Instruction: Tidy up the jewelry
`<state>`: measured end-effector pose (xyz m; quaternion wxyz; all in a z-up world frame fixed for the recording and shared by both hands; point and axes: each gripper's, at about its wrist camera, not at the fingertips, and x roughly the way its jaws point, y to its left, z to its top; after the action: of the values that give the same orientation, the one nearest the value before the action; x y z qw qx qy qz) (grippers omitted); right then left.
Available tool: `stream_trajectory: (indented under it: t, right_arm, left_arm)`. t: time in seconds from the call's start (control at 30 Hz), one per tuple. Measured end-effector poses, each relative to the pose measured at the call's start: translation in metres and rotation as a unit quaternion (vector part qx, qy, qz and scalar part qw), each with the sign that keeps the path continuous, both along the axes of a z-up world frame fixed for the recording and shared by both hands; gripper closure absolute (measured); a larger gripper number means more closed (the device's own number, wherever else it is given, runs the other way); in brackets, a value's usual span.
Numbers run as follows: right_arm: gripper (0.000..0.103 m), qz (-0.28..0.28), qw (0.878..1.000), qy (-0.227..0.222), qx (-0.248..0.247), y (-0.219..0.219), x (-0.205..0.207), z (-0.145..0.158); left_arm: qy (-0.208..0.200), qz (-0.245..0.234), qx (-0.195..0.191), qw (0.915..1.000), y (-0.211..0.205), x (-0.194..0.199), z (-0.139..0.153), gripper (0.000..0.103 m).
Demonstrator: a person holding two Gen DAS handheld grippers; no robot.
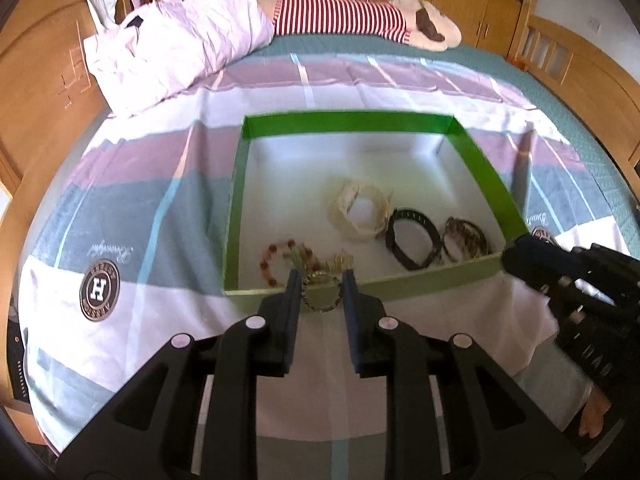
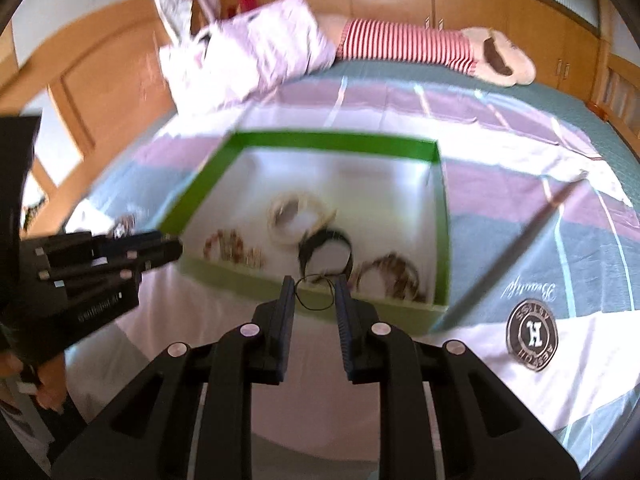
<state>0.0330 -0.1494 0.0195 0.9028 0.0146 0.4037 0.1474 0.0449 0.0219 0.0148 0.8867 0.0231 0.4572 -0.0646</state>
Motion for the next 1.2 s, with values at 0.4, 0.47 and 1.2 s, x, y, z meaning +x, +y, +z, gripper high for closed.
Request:
stream_trajectory:
  t: [0.4,0.47,1.2]
  right_arm:
    - [0.082,-0.016,0.999,0.029,-0.020,-0.001,0.058,-0.022]
    - [0.082,-0.010,0.999,0.038,-0.027,0.001,0.062,-0.031]
    - [0.001,-0.078,0.995,-0.044,-0.049,-0.012,0.024,0.002]
  left_arm:
    - [-0.007,0.030,0.016,0.9994,-0.002,0.059,-0.016,0.082]
    - [0.006,0.029,0.028,0.9992,-0.004,0.068,-0.028,0.082]
    - [0.004,0.037,-0.005,0.9993,0.007,0.038,0.000,0.002]
